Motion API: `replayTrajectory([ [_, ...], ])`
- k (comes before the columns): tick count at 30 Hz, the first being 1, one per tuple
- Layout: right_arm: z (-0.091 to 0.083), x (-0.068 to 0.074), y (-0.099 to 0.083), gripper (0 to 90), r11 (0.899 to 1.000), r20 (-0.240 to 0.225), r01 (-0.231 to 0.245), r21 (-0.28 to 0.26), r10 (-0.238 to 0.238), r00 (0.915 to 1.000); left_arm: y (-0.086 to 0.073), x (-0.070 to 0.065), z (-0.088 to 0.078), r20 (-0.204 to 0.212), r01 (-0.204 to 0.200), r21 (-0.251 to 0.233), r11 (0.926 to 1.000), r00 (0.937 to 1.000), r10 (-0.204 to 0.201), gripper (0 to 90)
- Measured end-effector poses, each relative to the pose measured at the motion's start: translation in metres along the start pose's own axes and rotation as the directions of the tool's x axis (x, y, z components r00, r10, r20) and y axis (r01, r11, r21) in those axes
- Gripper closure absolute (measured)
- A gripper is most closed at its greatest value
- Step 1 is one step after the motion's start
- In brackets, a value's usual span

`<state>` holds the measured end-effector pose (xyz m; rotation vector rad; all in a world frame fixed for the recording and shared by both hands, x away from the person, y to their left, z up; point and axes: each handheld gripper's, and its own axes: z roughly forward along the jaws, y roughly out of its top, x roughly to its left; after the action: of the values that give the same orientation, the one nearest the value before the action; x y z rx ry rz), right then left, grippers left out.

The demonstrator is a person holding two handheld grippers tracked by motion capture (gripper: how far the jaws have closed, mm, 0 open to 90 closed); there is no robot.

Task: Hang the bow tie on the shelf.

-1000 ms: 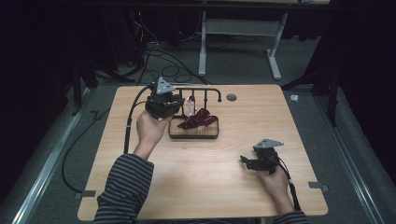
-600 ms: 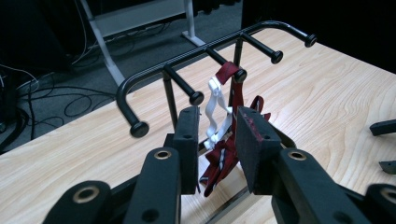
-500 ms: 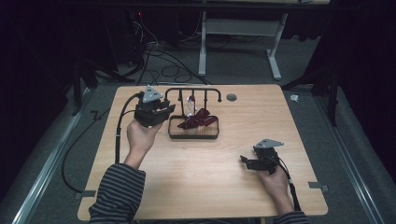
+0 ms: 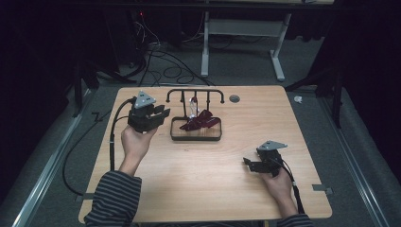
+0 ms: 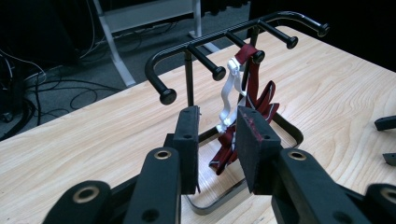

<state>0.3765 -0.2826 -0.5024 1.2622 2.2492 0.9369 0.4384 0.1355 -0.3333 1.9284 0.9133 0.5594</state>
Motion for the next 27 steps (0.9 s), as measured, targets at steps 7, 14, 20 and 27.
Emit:
replayTrajectory([
  [7, 0.0, 0.0, 0.0, 28.3, 1.0, 0.0, 0.0, 0.0, 0.0, 1.0, -0.002, 0.0, -0.003, -0.002, -0.005, 0.002, 1.0, 1.0, 0.005, 70.1],
  [14, 0.0, 0.0, 0.0, 28.3, 1.0, 0.0, 0.0, 0.0, 0.0, 1.0, -0.007, 0.0, -0.008, 0.0, -0.002, -0.001, 1.0, 1.0, 0.002, 69.1],
  [20, 0.0, 0.0, 0.0, 28.3, 1.0, 0.0, 0.0, 0.0, 0.0, 1.0, -0.013, -0.001, -0.012, -0.019, -0.011, -0.001, 0.9999, 0.9998, 0.011, 68.2],
  [27, 0.0, 0.0, 0.0, 28.3, 1.0, 0.0, -0.001, 0.0, 0.001, 1.0, -0.022, -0.003, -0.016, -0.025, -0.016, 0.002, 0.9999, 0.9995, 0.016, 65.8],
])
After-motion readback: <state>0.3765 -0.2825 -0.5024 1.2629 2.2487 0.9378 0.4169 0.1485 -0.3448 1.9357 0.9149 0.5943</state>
